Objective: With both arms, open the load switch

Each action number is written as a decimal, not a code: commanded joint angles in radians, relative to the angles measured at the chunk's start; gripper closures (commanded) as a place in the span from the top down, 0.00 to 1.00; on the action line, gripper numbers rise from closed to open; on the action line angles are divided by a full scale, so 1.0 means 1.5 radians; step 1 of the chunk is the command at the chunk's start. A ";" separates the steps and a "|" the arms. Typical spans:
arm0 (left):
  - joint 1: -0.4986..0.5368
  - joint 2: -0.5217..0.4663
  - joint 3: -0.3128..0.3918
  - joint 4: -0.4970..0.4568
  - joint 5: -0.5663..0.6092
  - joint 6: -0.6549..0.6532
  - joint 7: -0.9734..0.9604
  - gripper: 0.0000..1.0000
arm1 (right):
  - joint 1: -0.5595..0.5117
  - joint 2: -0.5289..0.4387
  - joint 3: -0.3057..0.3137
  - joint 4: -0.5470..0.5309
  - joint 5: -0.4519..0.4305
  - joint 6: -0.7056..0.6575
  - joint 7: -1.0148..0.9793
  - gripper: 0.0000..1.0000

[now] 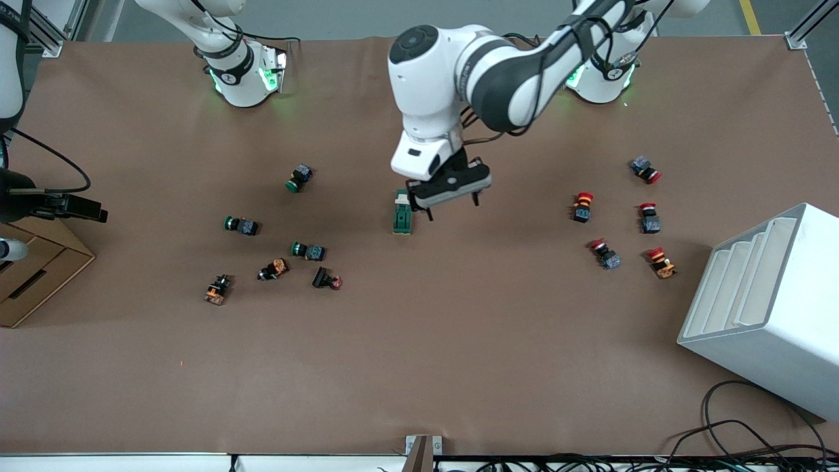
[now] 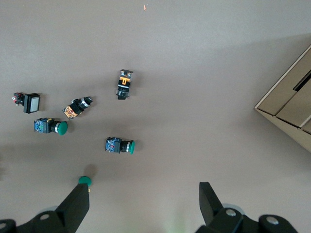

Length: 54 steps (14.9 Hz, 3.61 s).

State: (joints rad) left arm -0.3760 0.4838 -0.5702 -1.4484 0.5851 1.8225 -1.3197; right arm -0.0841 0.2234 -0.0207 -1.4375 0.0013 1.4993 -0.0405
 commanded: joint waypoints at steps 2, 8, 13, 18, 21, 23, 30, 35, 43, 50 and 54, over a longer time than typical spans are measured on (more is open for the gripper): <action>0.066 -0.043 -0.003 0.005 -0.091 -0.051 0.111 1.00 | -0.002 -0.002 0.009 0.013 -0.013 -0.031 0.006 1.00; 0.141 -0.089 -0.001 0.004 -0.129 -0.086 0.216 1.00 | -0.001 -0.001 0.009 0.042 -0.011 -0.029 0.006 1.00; 0.211 -0.204 0.051 -0.025 -0.259 -0.089 0.356 1.00 | 0.000 -0.003 0.011 0.041 -0.007 -0.046 0.001 1.00; 0.241 -0.305 0.176 -0.066 -0.336 -0.113 0.577 1.00 | 0.000 -0.033 0.010 0.027 -0.009 -0.090 0.004 1.00; 0.250 -0.352 0.240 -0.094 -0.338 -0.130 0.686 1.00 | -0.001 -0.066 0.010 -0.007 -0.008 -0.087 0.004 1.00; 0.252 -0.377 0.273 -0.114 -0.348 -0.132 0.760 1.00 | -0.001 -0.076 0.010 -0.017 -0.009 -0.081 0.004 1.00; 0.248 -0.421 0.331 -0.155 -0.351 -0.164 0.852 1.00 | 0.024 -0.087 0.002 -0.012 -0.013 -0.084 0.004 1.00; 0.236 -0.464 0.329 -0.201 -0.355 -0.170 0.853 1.00 | 0.041 -0.108 -0.024 -0.019 -0.005 -0.095 0.013 1.00; 0.229 -0.472 0.324 -0.207 -0.402 -0.180 0.852 1.00 | 0.044 -0.133 -0.040 -0.020 0.018 -0.126 0.056 1.00; 0.233 -0.464 0.327 -0.205 -0.437 -0.182 0.852 1.00 | 0.046 -0.177 -0.036 -0.022 0.011 -0.148 0.051 1.00; 0.248 -0.434 0.320 -0.168 -0.431 -0.206 0.851 1.00 | 0.046 -0.230 -0.034 -0.101 0.005 -0.099 0.049 1.00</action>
State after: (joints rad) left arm -0.0239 -0.1973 -0.0821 -1.7505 -0.0506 1.5452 -0.0586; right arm -0.0226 -0.0414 -0.0734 -1.4790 0.0154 1.2955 0.0263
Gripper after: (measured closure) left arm 0.000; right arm 0.000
